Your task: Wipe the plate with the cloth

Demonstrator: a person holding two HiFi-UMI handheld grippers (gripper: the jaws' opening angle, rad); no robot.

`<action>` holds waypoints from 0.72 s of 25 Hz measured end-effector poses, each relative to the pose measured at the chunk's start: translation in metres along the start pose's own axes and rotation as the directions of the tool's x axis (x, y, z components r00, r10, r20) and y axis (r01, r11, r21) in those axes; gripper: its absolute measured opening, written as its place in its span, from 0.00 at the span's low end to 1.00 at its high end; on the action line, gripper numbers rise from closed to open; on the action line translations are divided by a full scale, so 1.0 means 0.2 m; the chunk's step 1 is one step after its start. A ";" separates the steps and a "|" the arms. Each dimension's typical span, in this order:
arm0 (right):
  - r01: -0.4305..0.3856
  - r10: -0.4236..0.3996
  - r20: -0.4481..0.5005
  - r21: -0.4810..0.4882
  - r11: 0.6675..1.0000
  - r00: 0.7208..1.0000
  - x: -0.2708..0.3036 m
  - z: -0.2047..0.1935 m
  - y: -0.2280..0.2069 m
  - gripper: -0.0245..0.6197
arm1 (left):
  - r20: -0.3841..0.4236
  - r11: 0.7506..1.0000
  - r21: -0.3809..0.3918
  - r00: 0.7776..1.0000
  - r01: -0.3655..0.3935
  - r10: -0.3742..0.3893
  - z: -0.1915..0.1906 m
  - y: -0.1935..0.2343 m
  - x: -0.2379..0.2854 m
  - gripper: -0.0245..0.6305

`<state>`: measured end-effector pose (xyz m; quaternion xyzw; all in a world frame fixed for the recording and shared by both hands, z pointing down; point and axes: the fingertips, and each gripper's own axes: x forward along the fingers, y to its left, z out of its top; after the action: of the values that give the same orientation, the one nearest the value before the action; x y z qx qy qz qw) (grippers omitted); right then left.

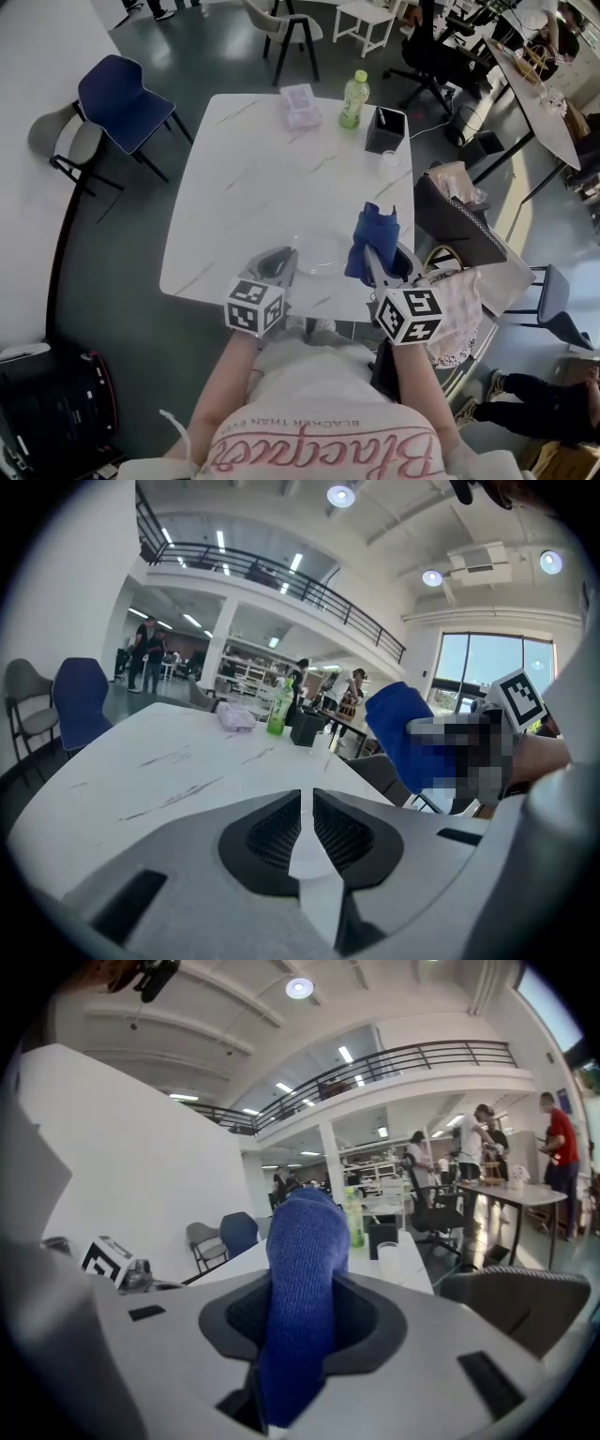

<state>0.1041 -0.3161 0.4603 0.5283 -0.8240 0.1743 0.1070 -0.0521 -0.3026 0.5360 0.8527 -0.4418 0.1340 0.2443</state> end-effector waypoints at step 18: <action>-0.210 0.173 -0.176 -0.222 0.952 0.969 0.20 -0.18 0.21 0.23 | -0.128 0.967 -0.254 0.992 -0.020 -0.013 -0.26 0.09 0.09 0.40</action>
<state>0.0477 -0.3195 0.4999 0.4140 -0.8756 0.1240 0.2158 -0.0570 -0.2957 0.5929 0.8031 -0.4401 0.1314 0.3796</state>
